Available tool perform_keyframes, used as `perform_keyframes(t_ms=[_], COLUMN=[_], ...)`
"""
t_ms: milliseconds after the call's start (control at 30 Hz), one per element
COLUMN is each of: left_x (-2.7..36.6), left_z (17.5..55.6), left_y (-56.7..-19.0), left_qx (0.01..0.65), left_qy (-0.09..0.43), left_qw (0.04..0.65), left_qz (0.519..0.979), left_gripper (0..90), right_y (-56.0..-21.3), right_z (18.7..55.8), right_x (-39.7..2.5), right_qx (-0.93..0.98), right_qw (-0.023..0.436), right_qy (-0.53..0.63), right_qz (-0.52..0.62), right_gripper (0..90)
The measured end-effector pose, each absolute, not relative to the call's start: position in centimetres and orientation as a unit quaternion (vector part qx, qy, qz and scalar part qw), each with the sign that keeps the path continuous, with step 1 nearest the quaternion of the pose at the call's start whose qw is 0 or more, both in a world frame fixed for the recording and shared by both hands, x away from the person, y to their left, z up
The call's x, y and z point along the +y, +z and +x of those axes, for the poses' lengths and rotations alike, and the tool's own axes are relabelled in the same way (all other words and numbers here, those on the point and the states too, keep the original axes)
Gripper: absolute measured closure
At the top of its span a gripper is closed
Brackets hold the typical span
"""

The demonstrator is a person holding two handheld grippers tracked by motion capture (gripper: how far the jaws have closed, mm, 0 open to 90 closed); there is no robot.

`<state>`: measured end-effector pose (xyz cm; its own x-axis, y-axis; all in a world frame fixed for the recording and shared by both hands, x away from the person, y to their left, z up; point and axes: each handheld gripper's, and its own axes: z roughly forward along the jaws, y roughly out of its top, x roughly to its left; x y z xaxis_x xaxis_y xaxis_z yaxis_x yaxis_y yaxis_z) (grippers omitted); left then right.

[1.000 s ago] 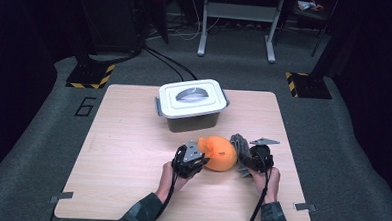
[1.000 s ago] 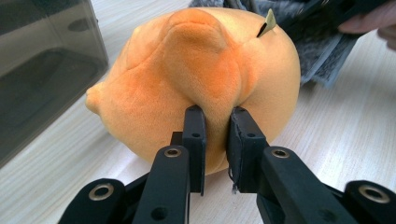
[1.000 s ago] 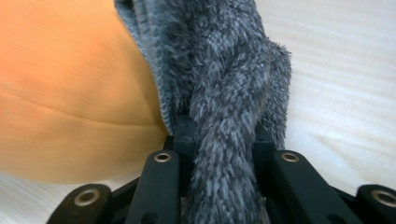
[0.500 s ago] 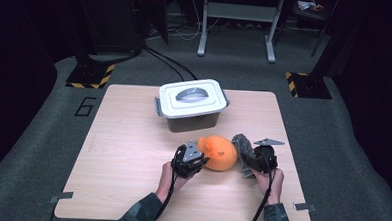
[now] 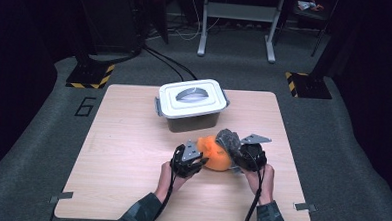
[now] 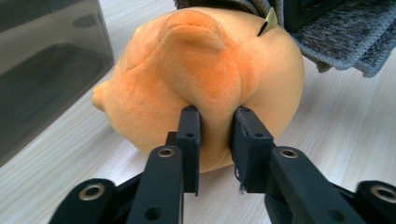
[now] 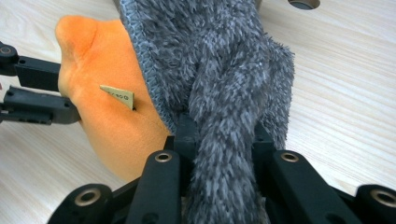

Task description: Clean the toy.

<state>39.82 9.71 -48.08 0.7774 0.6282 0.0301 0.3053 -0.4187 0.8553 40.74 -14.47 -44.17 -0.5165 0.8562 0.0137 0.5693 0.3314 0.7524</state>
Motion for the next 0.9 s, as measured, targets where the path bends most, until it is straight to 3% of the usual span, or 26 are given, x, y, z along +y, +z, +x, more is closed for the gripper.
perform_keyframes(t_ms=[167,300,400,667,900], left_x=[9.8,10.0,9.8,8.4,8.1], left_z=[39.8,40.0,40.0,40.1,40.1], left_y=[-48.2,-48.7,-49.0,-49.5,-49.5], left_qx=[0.294,0.302,0.298,0.278,0.269], left_qy=[0.177,0.174,0.175,0.198,0.218], left_qw=[0.459,0.452,0.446,0.423,0.420], left_qz=[0.820,0.821,0.826,0.840,0.839], left_gripper=[58.8,42.1,36.5,31.7,51.0], right_y=[-44.3,-44.3,-44.4,-44.6,-44.7], right_z=[41.1,41.3,41.5,41.9,41.9], right_x=[-14.8,-15.1,-15.3,-15.6,-15.7], right_qx=[0.789,0.789,0.787,0.781,0.776], right_qw=[0.192,0.187,0.183,0.174,0.174], right_qy=[0.366,0.365,0.368,0.376,0.378], right_qz=[0.455,0.458,0.460,0.467,0.474], right_gripper=[72.4,72.4,72.4,72.4,72.4])
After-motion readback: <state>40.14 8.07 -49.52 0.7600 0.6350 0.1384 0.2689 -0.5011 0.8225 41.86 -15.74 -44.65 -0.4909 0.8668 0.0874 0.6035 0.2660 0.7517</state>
